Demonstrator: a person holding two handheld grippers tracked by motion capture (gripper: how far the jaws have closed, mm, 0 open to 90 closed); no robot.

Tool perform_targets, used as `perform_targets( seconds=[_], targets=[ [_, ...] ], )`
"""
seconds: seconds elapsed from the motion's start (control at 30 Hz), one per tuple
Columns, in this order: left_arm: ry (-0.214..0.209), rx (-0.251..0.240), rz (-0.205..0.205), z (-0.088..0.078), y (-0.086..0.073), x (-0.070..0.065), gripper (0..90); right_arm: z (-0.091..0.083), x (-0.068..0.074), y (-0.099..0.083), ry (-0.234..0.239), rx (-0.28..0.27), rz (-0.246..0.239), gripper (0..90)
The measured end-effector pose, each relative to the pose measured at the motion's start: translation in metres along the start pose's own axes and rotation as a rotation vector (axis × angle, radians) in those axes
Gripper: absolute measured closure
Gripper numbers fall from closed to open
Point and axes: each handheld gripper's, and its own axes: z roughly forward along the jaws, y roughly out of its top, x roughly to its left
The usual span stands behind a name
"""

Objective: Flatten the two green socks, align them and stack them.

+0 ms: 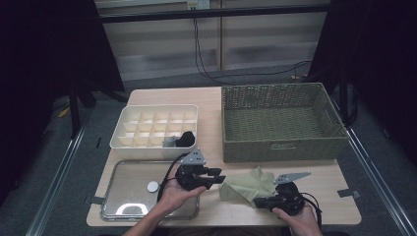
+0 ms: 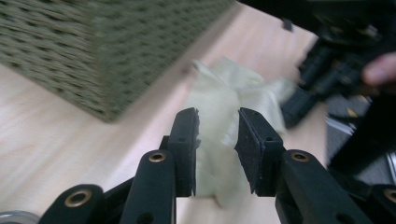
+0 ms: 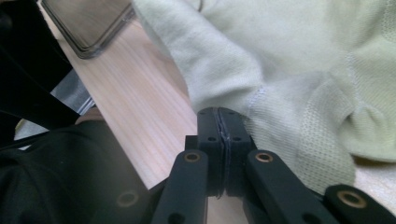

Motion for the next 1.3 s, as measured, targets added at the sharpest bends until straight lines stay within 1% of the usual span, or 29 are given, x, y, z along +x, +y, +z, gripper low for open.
perform_targets(
  seconds=[0.07, 0.1, 0.17, 0.2, 0.23, 0.3, 0.33, 0.37, 0.4, 0.43, 0.47, 0.5, 0.57, 0.63, 0.73, 0.77, 0.8, 0.83, 0.87, 0.97, 1.0, 1.03, 1.07, 1.1, 1.13, 1.17, 1.2, 1.27, 1.3],
  targets=[
    [0.004, 0.036, 0.004, 0.008, -0.001, 0.001, 66.6, -0.001, 0.0, 0.0, 0.007, -0.007, 0.004, 86.9],
    [-0.012, 0.07, 0.019, 0.015, -0.003, -0.004, 66.5, -0.002, 0.0, 0.0, 0.011, -0.018, -0.003, 85.7],
    [-0.043, 0.108, 0.042, 0.02, -0.005, -0.01, 65.6, -0.004, 0.0, 0.0, 0.016, -0.027, -0.004, 84.5],
    [-0.06, 0.121, 0.052, 0.022, -0.007, -0.013, 65.2, -0.005, 0.0, -0.001, 0.018, -0.036, -0.006, 83.8],
    [-0.06, 0.121, 0.052, 0.022, -0.007, -0.013, 64.8, -0.005, 0.0, -0.001, 0.018, -0.036, -0.006, 83.8],
    [-0.073, 0.149, 0.072, 0.025, -0.013, -0.02, 64.7, -0.011, -0.001, -0.003, 0.017, -0.055, 0.0, 82.3],
    [-0.073, 0.149, 0.072, 0.025, -0.013, -0.02, 64.5, -0.011, -0.001, -0.003, 0.017, -0.055, 0.0, 82.3],
    [-0.078, 0.165, 0.082, 0.025, -0.014, -0.021, 64.5, -0.013, -0.001, -0.004, 0.019, -0.06, -0.001, 82.2],
    [-0.082, 0.161, 0.083, 0.025, -0.016, -0.022, 63.9, -0.016, -0.001, -0.004, 0.019, -0.08, 0.0, 81.1],
    [-0.057, 0.179, 0.094, 0.025, -0.016, -0.024, 63.9, -0.016, -0.001, -0.004, 0.019, -0.08, 0.0, 81.1],
    [-0.076, 0.183, 0.087, 0.024, -0.018, -0.024, 63.3, -0.018, -0.001, -0.004, 0.023, -0.088, -0.002, 80.9],
    [-0.077, 0.198, 0.092, 0.024, -0.02, -0.025, 61.9, -0.019, -0.001, -0.004, 0.021, -0.096, 0.006, 80.7],
    [-0.075, 0.207, 0.09, 0.022, -0.022, -0.024, 61.6, -0.019, -0.002, -0.003, 0.017, -0.098, 0.005, 80.1],
    [-0.073, 0.195, 0.081, 0.02, -0.024, -0.025, 61.4, -0.018, -0.003, -0.001, 0.013, -0.097, 0.004, 80.1],
    [-0.067, 0.201, 0.074, 0.015, -0.026, -0.027, 61.0, -0.016, -0.005, 0.001, 0.002, -0.092, 0.001, 79.9],
    [-0.08, 0.204, 0.073, 0.013, -0.029, -0.028, 60.5, -0.015, -0.006, 0.003, -0.006, -0.089, 0.0, 79.4],
    [-0.08, 0.204, 0.073, 0.013, -0.029, -0.028, 59.8, -0.014, -0.008, 0.004, -0.012, -0.088, -0.005, 78.7],
    [-0.079, 0.225, 0.073, 0.011, -0.031, -0.029, 59.8, -0.014, -0.008, 0.004, -0.012, -0.088, -0.005, 78.7],
    [-0.08, 0.236, 0.062, 0.012, -0.038, -0.029, 57.7, -0.015, -0.011, 0.007, -0.031, -0.088, -0.008, 77.8],
    [-0.081, 0.246, 0.053, 0.015, -0.043, -0.029, 57.1, -0.016, -0.016, 0.009, -0.042, -0.086, -0.011, 75.7],
    [-0.086, 0.265, 0.056, 0.015, -0.044, -0.03, 57.0, -0.016, -0.021, 0.01, -0.065, -0.08, -0.015, 74.2],
    [-0.065, 0.275, 0.065, 0.018, -0.045, -0.031, 56.6, -0.016, -0.023, 0.011, -0.069, -0.082, -0.009, 73.9],
    [-0.065, 0.275, 0.065, 0.018, -0.045, -0.031, 56.0, -0.016, -0.023, 0.011, -0.069, -0.082, -0.009, 73.9],
    [-0.06, 0.263, 0.063, 0.019, -0.047, -0.032, 55.6, -0.016, -0.025, 0.009, -0.081, -0.08, -0.009, 71.4],
    [-0.08, 0.253, 0.065, 0.02, -0.048, -0.032, 55.6, -0.015, -0.025, 0.008, -0.088, -0.074, -0.012, 70.8],
    [-0.08, 0.253, 0.065, 0.02, -0.048, -0.032, 55.7, -0.014, -0.025, 0.007, -0.09, -0.064, -0.01, 69.7],
    [-0.072, 0.257, 0.085, 0.02, -0.048, -0.032, 56.6, -0.013, -0.025, 0.006, -0.093, -0.053, -0.011, 68.6],
    [-0.065, 0.252, 0.088, 0.02, -0.048, -0.032, 61.0, -0.013, -0.024, 0.006, -0.093, -0.045, -0.023, 68.1],
    [-0.064, 0.271, 0.107, 0.019, -0.047, -0.032, 65.0, -0.012, -0.023, 0.006, -0.098, -0.037, -0.029, 69.0]
  ],
)
